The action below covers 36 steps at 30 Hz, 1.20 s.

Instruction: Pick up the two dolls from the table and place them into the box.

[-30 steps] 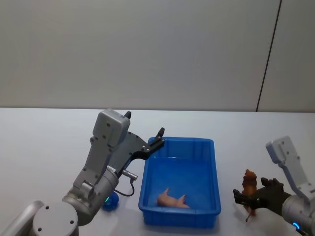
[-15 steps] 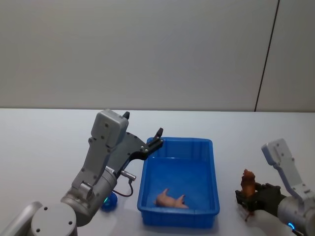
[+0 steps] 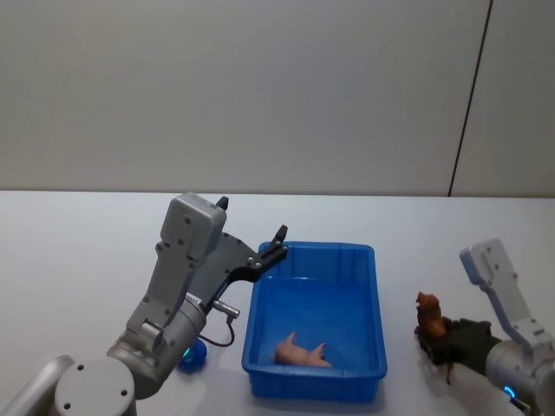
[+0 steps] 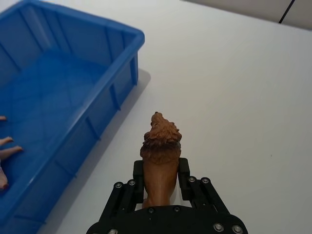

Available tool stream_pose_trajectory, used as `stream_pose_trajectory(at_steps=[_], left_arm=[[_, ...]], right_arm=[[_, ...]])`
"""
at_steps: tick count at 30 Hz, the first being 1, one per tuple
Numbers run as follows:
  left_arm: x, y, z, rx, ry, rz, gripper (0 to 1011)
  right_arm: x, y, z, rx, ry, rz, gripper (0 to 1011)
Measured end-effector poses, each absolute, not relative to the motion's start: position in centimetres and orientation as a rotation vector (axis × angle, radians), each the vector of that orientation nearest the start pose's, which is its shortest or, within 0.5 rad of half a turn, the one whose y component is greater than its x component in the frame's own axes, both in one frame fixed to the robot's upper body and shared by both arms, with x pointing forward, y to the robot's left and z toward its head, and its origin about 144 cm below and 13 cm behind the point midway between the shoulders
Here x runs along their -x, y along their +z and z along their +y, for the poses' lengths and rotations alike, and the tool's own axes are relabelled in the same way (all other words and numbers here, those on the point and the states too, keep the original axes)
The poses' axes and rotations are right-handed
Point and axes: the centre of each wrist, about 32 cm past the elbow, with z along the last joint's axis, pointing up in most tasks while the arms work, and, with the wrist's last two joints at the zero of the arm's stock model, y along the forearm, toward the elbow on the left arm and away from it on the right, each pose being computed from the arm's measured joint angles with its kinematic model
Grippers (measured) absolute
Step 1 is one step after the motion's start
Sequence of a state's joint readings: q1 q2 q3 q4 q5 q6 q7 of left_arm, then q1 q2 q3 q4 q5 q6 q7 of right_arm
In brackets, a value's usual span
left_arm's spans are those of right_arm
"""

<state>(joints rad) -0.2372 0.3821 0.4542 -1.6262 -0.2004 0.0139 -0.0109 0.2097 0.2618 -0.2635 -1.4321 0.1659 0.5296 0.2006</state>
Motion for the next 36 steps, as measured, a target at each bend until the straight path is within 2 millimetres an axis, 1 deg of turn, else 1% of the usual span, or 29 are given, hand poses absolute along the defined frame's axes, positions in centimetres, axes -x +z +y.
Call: stream_pose_trajectory(at_steps=[4, 8, 13, 14, 17, 18, 20, 24, 30, 31, 33, 34, 35, 36], left_arm=[[-49.2, 120.4, 19.8, -0.061, 1.124, -0.268, 1002], [-49.2, 120.4, 19.8, -0.061, 1.124, -0.268, 1002], [-49.2, 120.4, 19.8, -0.061, 1.124, -0.268, 1002], [-49.2, 120.4, 19.8, -0.061, 1.124, -0.268, 1002], [-49.2, 120.4, 19.8, -0.061, 1.124, -0.268, 1002], [-49.2, 120.4, 19.8, -0.061, 1.124, -0.268, 1002], [-49.2, 120.4, 19.8, -0.061, 1.124, -0.268, 1002], [-49.2, 120.4, 19.8, -0.061, 1.124, -0.268, 1002], [-49.2, 120.4, 19.8, -0.061, 1.124, -0.268, 1002], [-49.2, 120.4, 19.8, -0.061, 1.124, -0.268, 1002], [-49.2, 120.4, 19.8, -0.061, 1.124, -0.268, 1002], [-49.2, 120.4, 19.8, -0.061, 1.124, -0.268, 1002], [-49.2, 120.4, 19.8, -0.061, 1.124, -0.268, 1002], [-49.2, 120.4, 19.8, -0.061, 1.124, -0.268, 1002]], right_arm=[[-51.0, 116.0, -23.5, 0.476, -1.166, 0.271, 393], [-51.0, 117.0, -23.3, 0.442, -1.169, 0.240, 392], [-51.2, 119.1, -22.9, 0.381, -1.149, 0.188, 392], [-51.2, 119.1, -22.9, 0.381, -1.149, 0.188, 392], [-51.3, 120.4, -22.5, 0.348, -1.119, 0.160, 392], [-51.3, 120.4, -22.5, 0.348, -1.119, 0.160, 392], [-51.4, 121.3, -22.0, 0.327, -1.087, 0.140, 393], [-51.5, 122.1, -21.3, 0.313, -1.042, 0.121, 392], [-51.8, 122.7, -19.7, 0.314, -0.969, 0.111, 393], [-51.8, 122.7, -19.7, 0.314, -0.969, 0.111, 393], [-51.8, 122.6, -19.2, 0.321, -0.949, 0.116, 412], [-51.9, 122.5, -18.9, 0.326, -0.939, 0.120, 428], [-51.9, 122.4, -18.7, 0.330, -0.935, 0.123, 490], [-51.9, 122.3, -18.6, 0.333, -0.931, 0.125, 510]])
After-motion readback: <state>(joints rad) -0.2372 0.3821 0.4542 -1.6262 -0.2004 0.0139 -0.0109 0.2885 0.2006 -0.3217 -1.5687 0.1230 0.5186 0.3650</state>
